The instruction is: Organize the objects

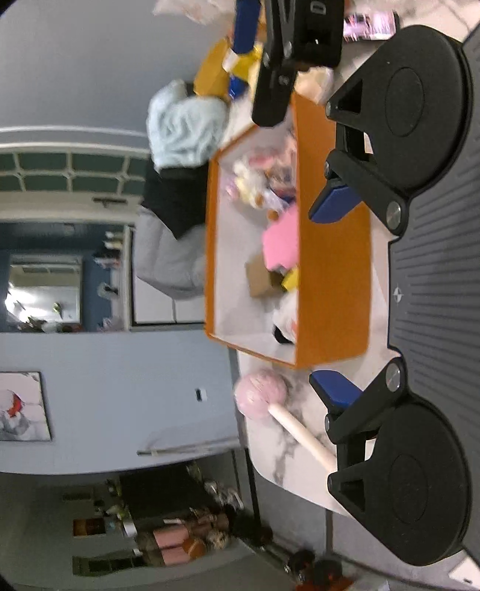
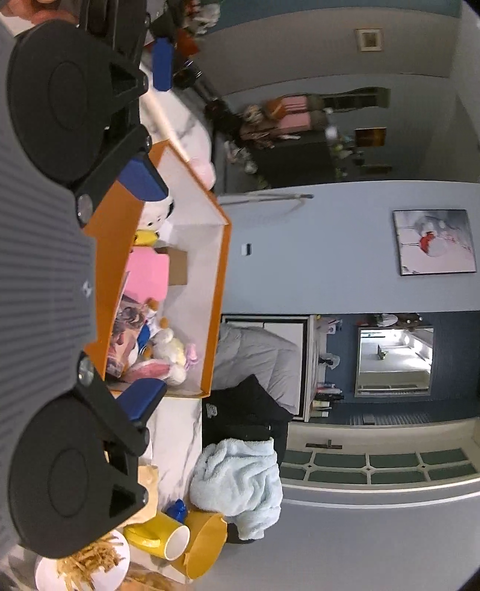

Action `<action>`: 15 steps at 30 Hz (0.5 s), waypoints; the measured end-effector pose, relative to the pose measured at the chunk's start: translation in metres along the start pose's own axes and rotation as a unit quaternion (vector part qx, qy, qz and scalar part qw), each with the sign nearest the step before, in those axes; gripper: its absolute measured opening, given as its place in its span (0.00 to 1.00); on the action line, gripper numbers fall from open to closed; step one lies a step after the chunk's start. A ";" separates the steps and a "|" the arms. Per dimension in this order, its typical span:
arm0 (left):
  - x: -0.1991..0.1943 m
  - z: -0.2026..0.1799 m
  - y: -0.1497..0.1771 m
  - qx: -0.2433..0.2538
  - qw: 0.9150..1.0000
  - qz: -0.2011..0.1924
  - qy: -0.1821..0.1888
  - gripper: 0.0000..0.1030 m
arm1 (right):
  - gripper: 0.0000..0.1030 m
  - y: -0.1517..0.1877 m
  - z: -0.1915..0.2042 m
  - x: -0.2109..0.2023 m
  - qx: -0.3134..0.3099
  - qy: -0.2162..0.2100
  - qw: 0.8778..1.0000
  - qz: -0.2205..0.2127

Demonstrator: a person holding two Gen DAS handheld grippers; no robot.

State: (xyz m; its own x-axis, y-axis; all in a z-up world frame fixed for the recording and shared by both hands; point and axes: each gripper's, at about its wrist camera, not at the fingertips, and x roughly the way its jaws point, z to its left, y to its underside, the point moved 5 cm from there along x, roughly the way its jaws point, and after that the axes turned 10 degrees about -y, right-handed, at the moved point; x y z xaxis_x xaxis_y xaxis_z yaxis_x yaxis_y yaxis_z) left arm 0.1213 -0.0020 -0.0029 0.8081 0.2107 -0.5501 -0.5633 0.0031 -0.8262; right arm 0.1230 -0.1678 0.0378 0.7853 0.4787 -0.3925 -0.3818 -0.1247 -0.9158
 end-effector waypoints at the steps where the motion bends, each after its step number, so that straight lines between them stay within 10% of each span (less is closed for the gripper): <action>1: 0.002 0.001 0.002 0.000 1.000 0.007 -0.006 0.99 | 0.99 0.001 0.002 0.002 0.000 0.004 1.000 0.004; 15: 0.000 0.006 0.005 -0.014 0.997 0.030 -0.064 1.00 | 0.99 0.010 0.005 0.018 0.040 0.044 0.997 0.058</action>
State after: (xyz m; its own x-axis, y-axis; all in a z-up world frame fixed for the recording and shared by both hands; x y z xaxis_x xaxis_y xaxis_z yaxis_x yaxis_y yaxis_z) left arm 0.1174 0.0037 -0.0057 0.7429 0.3330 -0.5807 -0.6040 -0.0406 -0.7960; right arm 0.1314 -0.1560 0.0218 0.7721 0.3860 -0.5049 -0.5080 -0.1026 -0.8552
